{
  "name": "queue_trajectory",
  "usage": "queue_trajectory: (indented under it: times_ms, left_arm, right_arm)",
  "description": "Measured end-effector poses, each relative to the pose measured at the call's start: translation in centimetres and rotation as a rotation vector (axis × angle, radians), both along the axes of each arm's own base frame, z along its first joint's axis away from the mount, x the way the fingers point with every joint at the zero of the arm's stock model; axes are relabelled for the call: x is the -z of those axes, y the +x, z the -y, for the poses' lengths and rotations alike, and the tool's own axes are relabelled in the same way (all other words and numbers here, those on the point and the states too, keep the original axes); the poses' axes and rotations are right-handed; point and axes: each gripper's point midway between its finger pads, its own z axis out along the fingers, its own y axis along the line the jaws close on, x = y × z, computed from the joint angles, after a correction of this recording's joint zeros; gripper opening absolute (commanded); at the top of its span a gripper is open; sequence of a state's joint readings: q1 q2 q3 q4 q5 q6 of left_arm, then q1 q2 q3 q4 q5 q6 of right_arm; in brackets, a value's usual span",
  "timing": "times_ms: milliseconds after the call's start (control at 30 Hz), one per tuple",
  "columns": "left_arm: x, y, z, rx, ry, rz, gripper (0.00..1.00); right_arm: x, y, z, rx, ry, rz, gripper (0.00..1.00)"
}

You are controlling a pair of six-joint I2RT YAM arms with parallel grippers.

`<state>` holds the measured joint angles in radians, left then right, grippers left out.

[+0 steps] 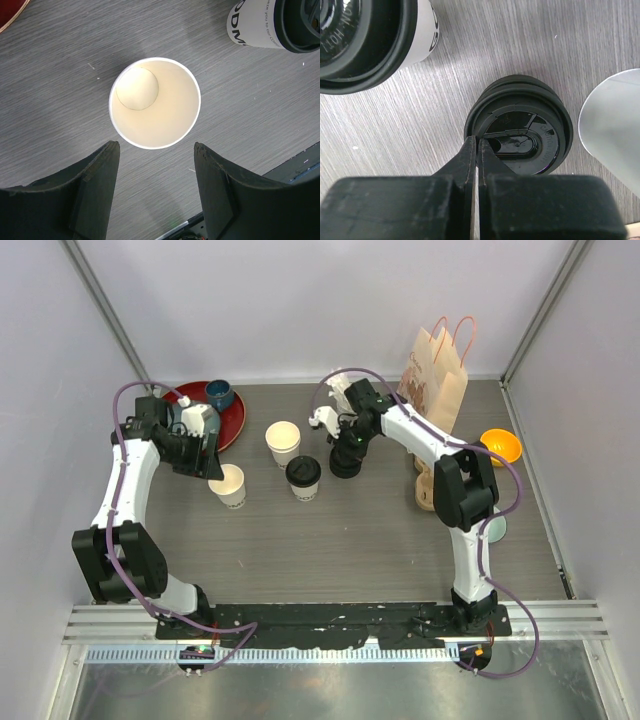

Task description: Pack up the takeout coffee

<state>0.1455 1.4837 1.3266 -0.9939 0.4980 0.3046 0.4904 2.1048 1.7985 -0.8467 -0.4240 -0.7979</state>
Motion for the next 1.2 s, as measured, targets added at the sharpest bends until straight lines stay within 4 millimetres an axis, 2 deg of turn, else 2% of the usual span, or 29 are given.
queue_trajectory:
  times_ms: [400, 633, 767, 900, 967, 1067, 1100, 1200]
  left_arm:
    - [0.1, -0.2, -0.1, 0.010, 0.009, -0.004, 0.66]
    - [0.4, 0.5, -1.5, -0.023, 0.083, 0.013, 0.68]
    - [1.4, 1.6, -2.5, -0.045, 0.149, 0.019, 0.66]
    - [4.1, 2.6, -2.8, -0.062, 0.175, -0.045, 0.61]
    - [5.1, 3.0, -2.8, -0.061, 0.184, -0.067, 0.53]
    - [5.8, 3.1, -2.2, -0.050, 0.182, -0.080, 0.20]
    - [5.8, 3.1, -2.1, -0.053, 0.179, -0.081, 0.00]
    - [5.8, 3.1, -1.7, -0.047, 0.172, -0.080, 0.00]
  right_arm:
    - [-4.0, 0.7, 0.3, 0.121, 0.064, 0.031, 0.01]
    - [-6.8, 0.7, 0.3, 0.190, 0.115, 0.067, 0.01]
    - [-9.8, -0.3, 0.7, 0.214, 0.161, 0.116, 0.01]
    - [-12.2, -1.2, 1.0, 0.229, 0.196, 0.161, 0.01]
    - [-12.8, -1.6, 1.2, 0.243, 0.205, 0.170, 0.01]
    - [-13.1, -2.3, 1.5, 0.269, 0.200, 0.171, 0.01]
    - [-13.1, -2.5, 1.7, 0.277, 0.195, 0.173, 0.01]
    - [-13.3, -3.5, 2.0, 0.293, 0.183, 0.185, 0.01]
